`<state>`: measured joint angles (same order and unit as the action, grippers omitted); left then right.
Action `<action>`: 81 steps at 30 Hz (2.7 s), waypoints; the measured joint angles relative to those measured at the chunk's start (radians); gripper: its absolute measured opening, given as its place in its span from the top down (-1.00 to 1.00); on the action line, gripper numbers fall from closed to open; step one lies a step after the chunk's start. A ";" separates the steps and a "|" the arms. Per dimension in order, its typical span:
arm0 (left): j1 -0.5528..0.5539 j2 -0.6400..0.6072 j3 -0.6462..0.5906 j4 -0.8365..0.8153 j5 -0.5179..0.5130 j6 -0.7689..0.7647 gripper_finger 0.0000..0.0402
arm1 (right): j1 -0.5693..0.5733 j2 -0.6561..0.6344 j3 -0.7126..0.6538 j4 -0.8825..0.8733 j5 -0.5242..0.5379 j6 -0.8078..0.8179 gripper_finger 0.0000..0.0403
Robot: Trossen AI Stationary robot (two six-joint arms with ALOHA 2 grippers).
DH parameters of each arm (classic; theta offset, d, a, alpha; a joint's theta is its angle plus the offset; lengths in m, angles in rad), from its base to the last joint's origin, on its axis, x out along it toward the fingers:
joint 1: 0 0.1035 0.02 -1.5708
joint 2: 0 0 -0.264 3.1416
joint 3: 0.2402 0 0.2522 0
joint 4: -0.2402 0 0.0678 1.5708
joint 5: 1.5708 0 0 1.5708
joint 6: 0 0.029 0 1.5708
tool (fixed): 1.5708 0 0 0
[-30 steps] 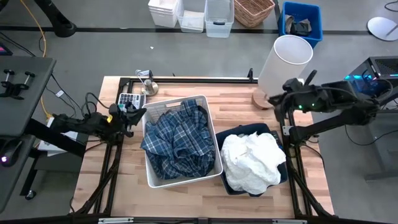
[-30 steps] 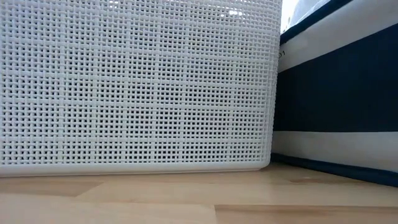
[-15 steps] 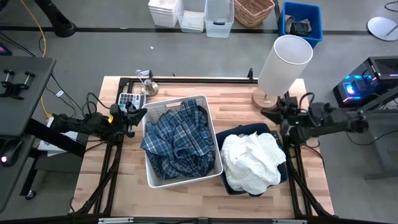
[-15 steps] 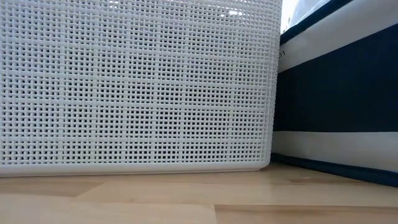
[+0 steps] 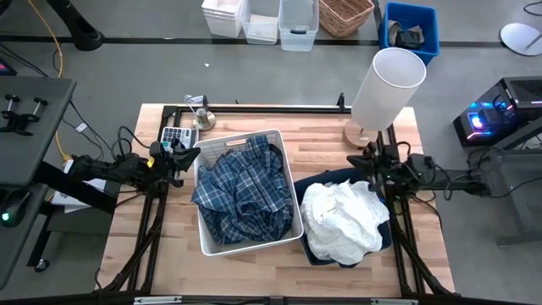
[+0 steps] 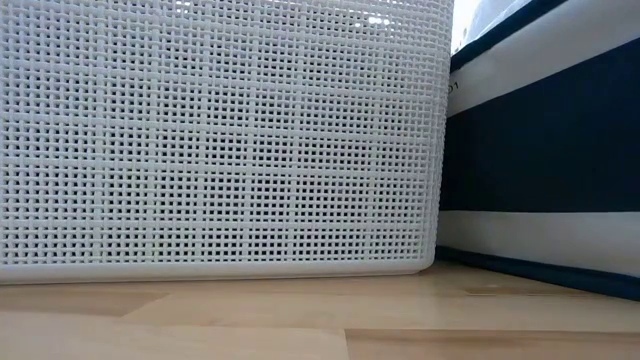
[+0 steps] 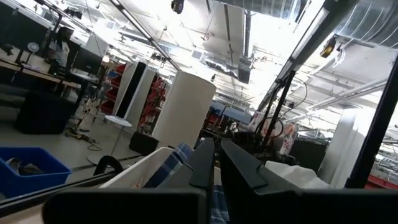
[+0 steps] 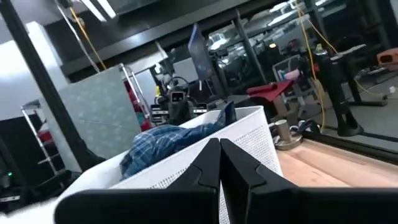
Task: Sort clothes
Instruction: Return to Home Position
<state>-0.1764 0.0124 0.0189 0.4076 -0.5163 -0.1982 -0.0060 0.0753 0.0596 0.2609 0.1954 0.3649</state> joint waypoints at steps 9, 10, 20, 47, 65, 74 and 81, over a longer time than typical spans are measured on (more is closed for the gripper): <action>0.000 0.000 0.000 -0.001 0.000 0.000 0.92 | -0.047 -0.011 -0.050 -0.147 -0.112 -0.056 1.00; 0.000 0.000 0.000 -0.001 0.000 0.000 0.92 | -0.047 -0.011 -0.050 -0.190 -0.109 -0.046 1.00; 0.000 0.000 0.000 0.000 0.000 0.000 0.92 | -0.047 0.008 -0.048 -0.240 -0.118 0.055 1.00; 0.000 0.000 0.000 -0.001 0.000 0.000 0.92 | -0.047 0.008 -0.048 -0.242 -0.117 0.054 1.00; 0.000 0.000 0.000 -0.001 0.000 0.000 0.92 | -0.047 0.008 -0.048 -0.242 -0.117 0.054 1.00; 0.000 0.000 0.000 -0.001 0.000 0.000 0.92 | -0.047 0.008 -0.047 -0.242 -0.117 0.054 1.00; 0.000 0.000 0.000 -0.001 0.000 0.000 0.92 | -0.047 0.008 -0.047 -0.243 -0.117 0.054 1.00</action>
<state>-0.1765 0.0128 0.0185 0.4068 -0.5163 -0.1982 -0.0528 0.0837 0.0124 0.0182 0.0780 0.4187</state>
